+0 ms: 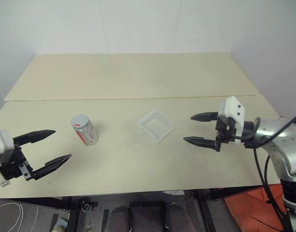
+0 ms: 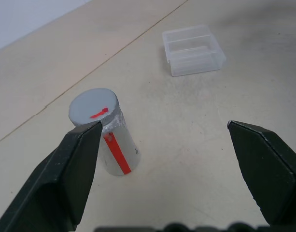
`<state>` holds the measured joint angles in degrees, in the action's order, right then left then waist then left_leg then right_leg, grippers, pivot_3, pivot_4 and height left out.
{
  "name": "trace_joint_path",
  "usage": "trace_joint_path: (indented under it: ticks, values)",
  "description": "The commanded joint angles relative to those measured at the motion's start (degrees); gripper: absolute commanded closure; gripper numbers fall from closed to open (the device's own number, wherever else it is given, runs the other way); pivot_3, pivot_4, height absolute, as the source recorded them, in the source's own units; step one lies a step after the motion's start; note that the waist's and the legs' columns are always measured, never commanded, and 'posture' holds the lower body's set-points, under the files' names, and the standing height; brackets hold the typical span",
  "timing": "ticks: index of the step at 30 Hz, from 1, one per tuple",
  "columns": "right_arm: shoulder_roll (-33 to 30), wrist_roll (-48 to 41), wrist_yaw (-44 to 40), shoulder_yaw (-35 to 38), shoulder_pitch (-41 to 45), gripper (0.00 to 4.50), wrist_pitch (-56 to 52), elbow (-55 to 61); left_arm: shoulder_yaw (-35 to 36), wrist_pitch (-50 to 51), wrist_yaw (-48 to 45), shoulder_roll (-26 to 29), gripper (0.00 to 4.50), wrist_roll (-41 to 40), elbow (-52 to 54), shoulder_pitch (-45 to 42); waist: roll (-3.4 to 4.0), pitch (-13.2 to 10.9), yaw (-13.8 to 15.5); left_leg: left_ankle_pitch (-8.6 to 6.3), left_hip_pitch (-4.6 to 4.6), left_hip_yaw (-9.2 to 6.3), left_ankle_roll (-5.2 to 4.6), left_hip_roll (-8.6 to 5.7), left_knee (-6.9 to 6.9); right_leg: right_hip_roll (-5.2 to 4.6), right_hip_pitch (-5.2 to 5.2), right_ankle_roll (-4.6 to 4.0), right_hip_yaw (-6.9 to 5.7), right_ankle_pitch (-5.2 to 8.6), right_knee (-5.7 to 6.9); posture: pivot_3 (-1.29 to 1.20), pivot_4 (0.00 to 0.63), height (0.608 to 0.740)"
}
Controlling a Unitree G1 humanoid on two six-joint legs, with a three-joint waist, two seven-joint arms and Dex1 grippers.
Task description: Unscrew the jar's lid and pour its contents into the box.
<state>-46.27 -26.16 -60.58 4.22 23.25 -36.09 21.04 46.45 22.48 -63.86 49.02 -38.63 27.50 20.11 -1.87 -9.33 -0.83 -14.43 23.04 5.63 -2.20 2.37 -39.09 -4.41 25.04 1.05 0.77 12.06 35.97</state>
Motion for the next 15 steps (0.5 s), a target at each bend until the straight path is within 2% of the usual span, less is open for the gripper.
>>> trace_joint_path:
  ticks: [1, 8, 10, 15]
  values:
    - [-0.1, -0.5, 0.5, -0.6, 0.8, 0.03, 1.1, 1.5, -0.6, -0.6, 1.5, -0.3, 0.0, -0.4, 1.2, -1.0, 0.0, 0.0, 0.2, 0.0, 0.02, 0.0, 0.0, 0.0, 0.0, 0.0, 0.0, 0.0, 0.0, 0.0, -0.01, 0.0, 0.15, 0.74]
    - [0.1, -2.2, 0.5, -0.8, 3.4, 0.03, 0.5, 0.9, -0.4, 1.3, 6.1, -3.2, 0.0, -2.2, 5.2, 0.0, 0.0, 0.0, 0.0, 0.0, 0.04, -0.01, 0.0, 0.0, -0.01, -0.01, 0.01, -0.01, -0.01, -0.01, -0.01, 0.0, 0.15, 0.74]
    - [-0.3, -1.7, 0.9, -0.9, 3.0, 0.03, 0.9, 1.2, -1.3, 0.9, 7.8, -4.7, 0.0, -0.4, 6.3, 1.8, 0.0, 0.0, 0.0, -0.01, 0.03, -0.01, -0.01, 0.03, 0.01, 0.0, 0.01, -0.01, -0.01, -0.01, -0.01, 0.0, 0.15, 0.74]
    - [-1.0, -1.3, 0.4, -0.8, 2.6, 0.03, 2.3, 0.8, -6.3, 0.9, 21.5, -13.8, 0.0, 4.9, 9.9, 2.4, -0.01, 0.0, 0.1, -0.01, 0.04, -0.03, -0.02, 0.01, -0.01, 0.0, -0.01, -0.01, 0.0, -0.01, -0.02, 0.0, 0.15, 0.74]
